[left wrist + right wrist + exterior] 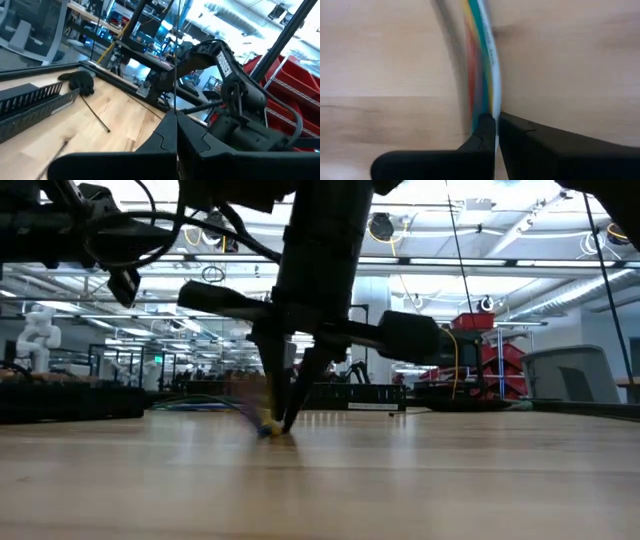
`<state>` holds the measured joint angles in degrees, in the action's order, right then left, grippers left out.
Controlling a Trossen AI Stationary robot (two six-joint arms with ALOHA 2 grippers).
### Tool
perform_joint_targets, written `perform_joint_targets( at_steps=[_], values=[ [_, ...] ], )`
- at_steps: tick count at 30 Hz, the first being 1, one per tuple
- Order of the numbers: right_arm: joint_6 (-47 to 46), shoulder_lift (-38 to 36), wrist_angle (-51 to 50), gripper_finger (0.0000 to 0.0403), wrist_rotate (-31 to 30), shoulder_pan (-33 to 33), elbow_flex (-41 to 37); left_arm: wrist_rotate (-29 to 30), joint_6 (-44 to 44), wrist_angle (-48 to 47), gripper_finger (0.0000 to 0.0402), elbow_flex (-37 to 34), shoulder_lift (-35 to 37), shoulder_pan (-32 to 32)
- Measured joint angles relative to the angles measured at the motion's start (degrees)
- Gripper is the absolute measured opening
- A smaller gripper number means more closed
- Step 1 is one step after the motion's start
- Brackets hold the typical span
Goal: Ziptie cables
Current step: Wrap the cable wires using a zip tie
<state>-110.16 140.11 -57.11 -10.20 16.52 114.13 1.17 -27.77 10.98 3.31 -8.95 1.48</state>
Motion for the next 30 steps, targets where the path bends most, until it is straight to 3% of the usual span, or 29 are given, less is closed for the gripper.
perform_joint_targets(
  at_steps=[8, 14, 19, 23, 26, 30],
  values=[
    [-1.41, -3.66, -6.05, 0.0000, -7.36, 1.43, -0.53, 0.39, -0.28, 0.61, 0.0000, 0.00, -0.02, 0.00],
    [-2.70, -4.70, -7.45, 0.0000, -9.68, 2.25, -0.42, 0.67, -0.28, 0.52, 0.0000, 0.00, -0.04, 0.00],
    [-3.57, -8.78, -6.88, 0.0000, -17.30, 2.53, 0.37, 0.80, -0.28, 0.18, 0.0000, 0.00, -0.02, 0.01],
    [-5.61, -12.00, -14.59, 0.0000, -22.76, 2.38, 0.39, -0.05, -0.47, -0.97, 0.0000, 0.00, -0.04, 0.00],
    [-7.09, -12.52, -21.18, 0.0000, -22.90, 1.83, 0.39, -0.06, -0.86, -0.89, 0.0000, 0.00, -0.04, 0.00],
    [-6.87, -12.46, -21.48, 0.0000, -22.89, 1.37, 0.39, 0.94, 2.98, -1.10, 0.0000, -0.45, -2.28, -0.38]
  ],
)
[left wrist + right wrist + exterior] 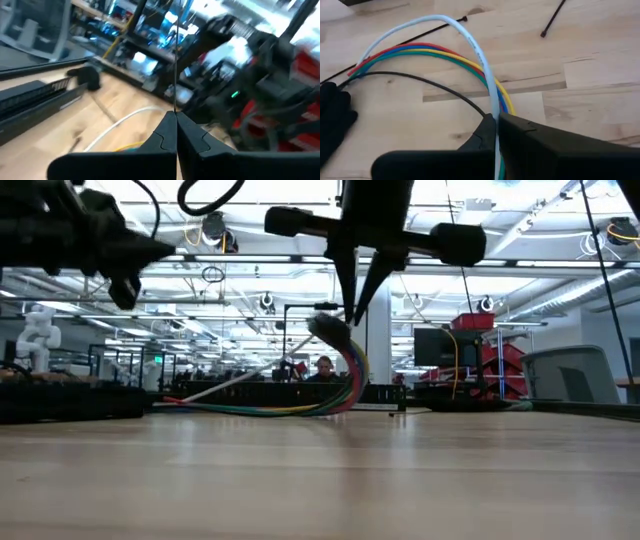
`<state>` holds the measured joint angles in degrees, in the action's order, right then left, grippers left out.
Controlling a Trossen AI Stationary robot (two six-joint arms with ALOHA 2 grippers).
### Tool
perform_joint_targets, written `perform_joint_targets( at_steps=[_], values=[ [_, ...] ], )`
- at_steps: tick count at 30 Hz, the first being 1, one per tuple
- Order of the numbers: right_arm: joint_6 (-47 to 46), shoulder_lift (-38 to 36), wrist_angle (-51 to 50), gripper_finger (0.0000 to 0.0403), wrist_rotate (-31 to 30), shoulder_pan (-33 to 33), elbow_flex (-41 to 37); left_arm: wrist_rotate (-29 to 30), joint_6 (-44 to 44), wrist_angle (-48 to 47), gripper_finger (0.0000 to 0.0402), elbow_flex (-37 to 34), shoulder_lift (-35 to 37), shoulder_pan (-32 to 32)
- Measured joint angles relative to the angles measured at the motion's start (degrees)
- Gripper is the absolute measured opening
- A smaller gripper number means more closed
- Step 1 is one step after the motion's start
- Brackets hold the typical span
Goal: Ziptie cables
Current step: Wrap the cable wires using a zip tie
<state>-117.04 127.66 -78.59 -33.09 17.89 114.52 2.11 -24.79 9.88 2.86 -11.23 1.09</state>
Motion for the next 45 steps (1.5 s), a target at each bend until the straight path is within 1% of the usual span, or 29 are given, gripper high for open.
perform_joint_targets(
  at_steps=[3, 7, 9, 11, 12, 14, 16, 19, 22, 23, 25, 27, 29, 33, 36, 39, 45],
  values=[
    [-0.39, 0.00, -2.12, 0.0000, -0.26, -0.17, 0.02, 1.99, 2.65, -0.25, 0.0000, -0.52, -4.90, -0.14],
    [-2.23, -1.54, -9.34, 0.0000, -1.02, -0.54, 0.02, -1.34, 2.75, 0.04, 0.0000, -0.52, -12.60, -0.63],
    [-2.20, -2.79, -11.65, 0.0000, -1.18, -0.77, 0.03, -1.54, 2.91, 0.10, 0.0000, -0.52, -16.95, -1.37],
    [0.19, -4.36, -11.35, 0.0000, -1.39, -1.28, -1.04, -0.43, 3.06, 1.71, 0.0000, -0.53, -21.17, -1.92],
    [0.97, -4.89, -11.56, 0.0000, -0.94, -1.50, -1.61, 0.16, 3.04, 3.92, 0.0000, -0.54, -23.30, -2.03],
    [1.68, -5.70, -11.25, 0.0000, -0.09, -1.83, -3.34, 0.32, 2.76, 11.34, 0.0000, -0.54, -27.29, -2.04],
    [0.83, -6.41, -11.43, 0.0000, 0.38, -1.86, -5.73, 0.28, 1.63, 22.40, 0.0000, -0.54, -30.81, -2.04],
    [-1.41, -8.74, -11.54, 0.0000, 2.37, -1.10, -9.93, 0.30, -3.11, 39.72, 0.0000, -0.48, -36.23, -1.24],
    [-4.19, -12.00, -11.43, 0.0000, 3.94, 0.95, -15.35, 0.26, -9.58, 48.24, 0.0000, -0.46, -42.41, -0.07],
    [-5.46, -13.26, -11.30, 0.0000, 4.85, 1.65, -17.32, -0.32, -10.56, 49.21, 0.0000, -0.41, -44.25, 0.18],
    [-6.67, -16.40, -11.43, 0.0000, 7.08, 3.32, -21.39, -3.83, -10.30, 48.50, 0.0000, -0.09, -48.34, -0.06],
    [-6.83, -19.60, -11.43, 0.0000, 9.04, 4.99, -25.23, -8.55, -8.96, 46.67, 0.0000, 1.31, -52.32, -0.80],
    [-7.06, -22.52, -11.58, 0.0000, 10.24, 6.56, -28.71, -11.22, -7.70, 44.05, 0.0000, 2.81, -56.20, -2.24],
    [-7.15, -28.20, -11.43, 0.0000, 10.72, 9.28, -34.79, -12.65, -4.39, 39.08, 0.0000, 8.36, -63.79, -5.58],
    [-6.93, -31.85, -10.94, 0.0000, 9.03, 11.31, -38.53, -12.52, -2.87, 33.91, 0.0007, 14.12, -68.28, -7.12],
    [-6.66, -34.94, -10.29, 0.0000, 7.33, 13.62, -41.67, -11.92, -2.06, 27.85, 0.0034, 21.07, -71.74, -8.11],
    [-6.67, -39.83, -4.84, 0.0000, 6.95, 18.06, -48.81, -9.07, 1.69, 19.87, 0.0116, 35.96, -78.22, -9.57]
  ],
)
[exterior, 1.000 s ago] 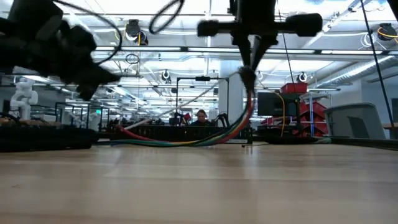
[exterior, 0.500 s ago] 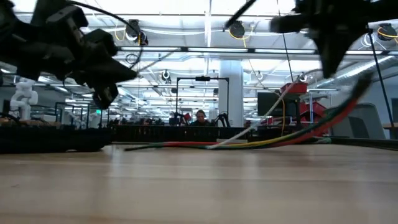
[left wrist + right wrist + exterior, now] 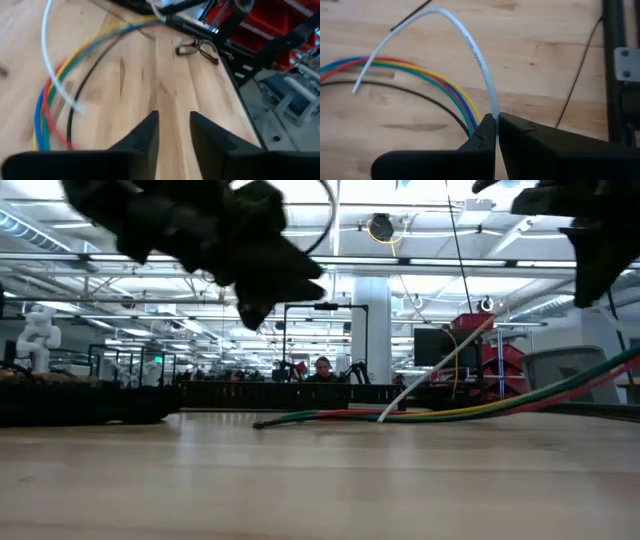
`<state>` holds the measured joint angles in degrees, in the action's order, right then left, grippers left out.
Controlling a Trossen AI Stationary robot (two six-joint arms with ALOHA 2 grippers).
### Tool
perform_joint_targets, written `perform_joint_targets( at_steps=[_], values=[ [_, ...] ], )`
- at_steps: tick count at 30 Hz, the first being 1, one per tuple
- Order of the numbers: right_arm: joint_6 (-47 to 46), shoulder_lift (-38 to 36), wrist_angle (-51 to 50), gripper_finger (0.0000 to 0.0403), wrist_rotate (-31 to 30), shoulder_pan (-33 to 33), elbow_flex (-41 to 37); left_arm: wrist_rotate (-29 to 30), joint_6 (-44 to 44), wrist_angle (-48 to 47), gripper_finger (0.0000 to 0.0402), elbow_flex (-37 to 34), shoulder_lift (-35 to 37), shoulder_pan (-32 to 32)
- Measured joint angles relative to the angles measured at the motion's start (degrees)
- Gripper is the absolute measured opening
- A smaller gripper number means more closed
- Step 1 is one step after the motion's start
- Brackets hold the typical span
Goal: Ziptie cables
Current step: Wrap the cable wires using a zip tie
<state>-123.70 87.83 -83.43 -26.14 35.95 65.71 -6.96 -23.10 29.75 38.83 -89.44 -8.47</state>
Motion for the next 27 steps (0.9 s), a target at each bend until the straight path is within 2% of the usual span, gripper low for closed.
perform_joint_targets(
  at_steps=[4, 8, 11, 15, 19, 21, 23, 27],
  values=[
    [-0.13, -1.02, 2.72, 0.0000, 0.66, 2.00, -2.42, -0.06, 5.37, -15.43, 0.0153, 6.18, -1.16, 0.20],
    [-0.13, -1.07, 2.90, 0.0000, 0.74, 2.47, -2.69, -1.76, 12.54, -31.99, 0.0159, 9.22, 0.02, 0.53],
    [-0.12, -1.09, 2.91, 0.0000, 0.13, 2.44, -2.69, -2.36, 14.83, -39.45, 0.0159, 9.69, 0.83, 0.35],
    [-0.08, -1.11, 2.88, 0.0000, -0.75, 2.05, -2.69, -1.32, 19.43, -41.59, 0.0159, 9.79, 1.20, -0.87],
    [-0.02, -1.11, 2.99, 0.0000, -0.86, 1.96, -2.69, 2.49, 26.02, -41.38, 0.0160, 9.81, 0.28, -2.15],
    [-0.02, -1.09, 3.43, 0.0000, -0.85, 1.98, -2.69, 2.64, 25.29, -41.27, 0.0160, 9.81, -0.74, -2.15],
    [-0.06, -1.09, 4.01, 0.0000, -0.84, 1.95, -2.69, 2.52, 20.98, -41.86, 0.0160, 9.81, -1.61, -1.77],
    [0.88, -0.81, 10.00, 0.0000, -2.64, -0.46, -2.69, 2.72, 19.07, -46.00, 0.0160, 9.50, -1.79, -1.13]
  ],
)
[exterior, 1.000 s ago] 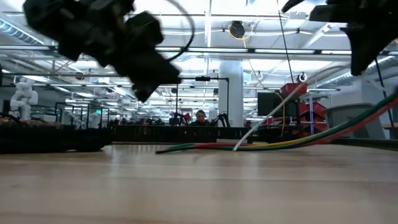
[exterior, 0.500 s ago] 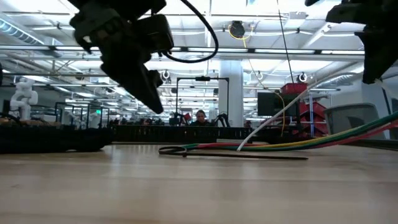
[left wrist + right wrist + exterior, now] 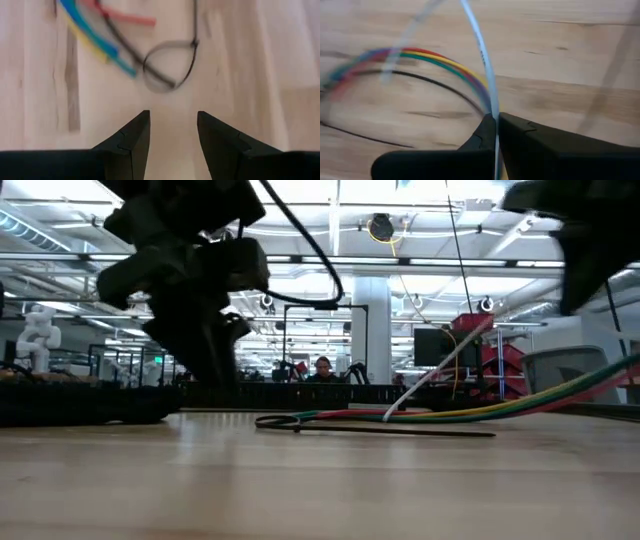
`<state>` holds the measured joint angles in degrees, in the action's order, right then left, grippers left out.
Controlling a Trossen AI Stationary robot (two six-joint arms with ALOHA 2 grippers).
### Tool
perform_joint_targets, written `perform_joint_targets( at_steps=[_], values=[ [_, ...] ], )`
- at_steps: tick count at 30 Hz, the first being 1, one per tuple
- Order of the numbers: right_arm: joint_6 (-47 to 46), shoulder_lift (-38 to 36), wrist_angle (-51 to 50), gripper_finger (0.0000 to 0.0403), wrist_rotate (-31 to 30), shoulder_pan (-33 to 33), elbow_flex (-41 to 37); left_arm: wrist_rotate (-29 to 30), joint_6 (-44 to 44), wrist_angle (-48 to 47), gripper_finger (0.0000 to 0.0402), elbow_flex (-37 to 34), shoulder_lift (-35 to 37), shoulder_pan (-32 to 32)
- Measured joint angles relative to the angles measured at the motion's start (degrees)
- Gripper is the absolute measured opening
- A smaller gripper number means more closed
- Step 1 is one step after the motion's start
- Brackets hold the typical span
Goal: Ziptie cables
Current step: Wrap the cable wires using a zip tie
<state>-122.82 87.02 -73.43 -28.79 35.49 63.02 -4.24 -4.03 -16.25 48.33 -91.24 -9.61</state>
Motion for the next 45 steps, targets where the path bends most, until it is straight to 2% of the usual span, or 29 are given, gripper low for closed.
perform_joint_targets(
  at_steps=[3, 8, 14, 19, 23, 26, 31, 34, 36, 41, 45],
  values=[
    [6.00, 1.76, 8.44, 0.0000, -2.88, -4.13, 0.00, -0.01, 0.10, -3.07, 0.0160, -0.01, 1.71, -0.07],
    [28.06, 5.70, 23.74, 0.0000, -4.22, -14.98, -0.04, 0.92, 0.26, -9.13, 0.0160, -0.16, 6.98, -0.02],
    [50.04, 5.85, 37.29, 0.0000, -3.40, -27.78, 0.47, 4.01, -2.66, -15.72, 0.0160, -2.89, 17.42, -0.75],
    [56.02, 10.46, 41.00, 0.0000, 0.99, -28.75, 2.97, 10.32, -8.41, -21.97, 0.0160, -6.24, 28.69, -2.81],
    [61.30, 15.88, 44.88, 0.0000, 1.62, -26.28, 10.63, 17.16, -11.94, -22.05, 0.0160, -8.99, 36.82, -4.11],
    [69.20, 20.89, 41.65, 0.0000, 1.33, -24.94, 19.95, 21.40, -12.61, -21.98, 0.0160, -10.04, 40.96, -4.31],
    [75.21, 28.10, 23.13, 0.0000, 1.47, -24.22, 31.54, 22.93, -12.17, -22.02, 0.0160, -10.98, 43.86, -4.31],
    [75.31, 30.31, 17.68, 0.0000, 3.98, -23.46, 31.72, 22.84, -12.19, -22.25, 0.0160, -11.24, 43.87, -4.31],
    [76.19, 30.83, 18.58, 0.0000, 7.50, -22.86, 30.75, 22.77, -12.16, -22.65, 0.0160, -11.29, 43.83, -4.31],
    [75.22, 31.00, 22.97, 0.0000, 11.61, -23.11, 27.38, 21.95, -10.63, -22.13, 0.0160, -11.29, 43.61, -4.31],
    [76.97, 30.31, 22.59, 0.0000, 12.09, -23.74, 27.54, 20.95, -10.17, -20.93, 0.0160, -11.29, 43.62, -4.52]
  ],
)
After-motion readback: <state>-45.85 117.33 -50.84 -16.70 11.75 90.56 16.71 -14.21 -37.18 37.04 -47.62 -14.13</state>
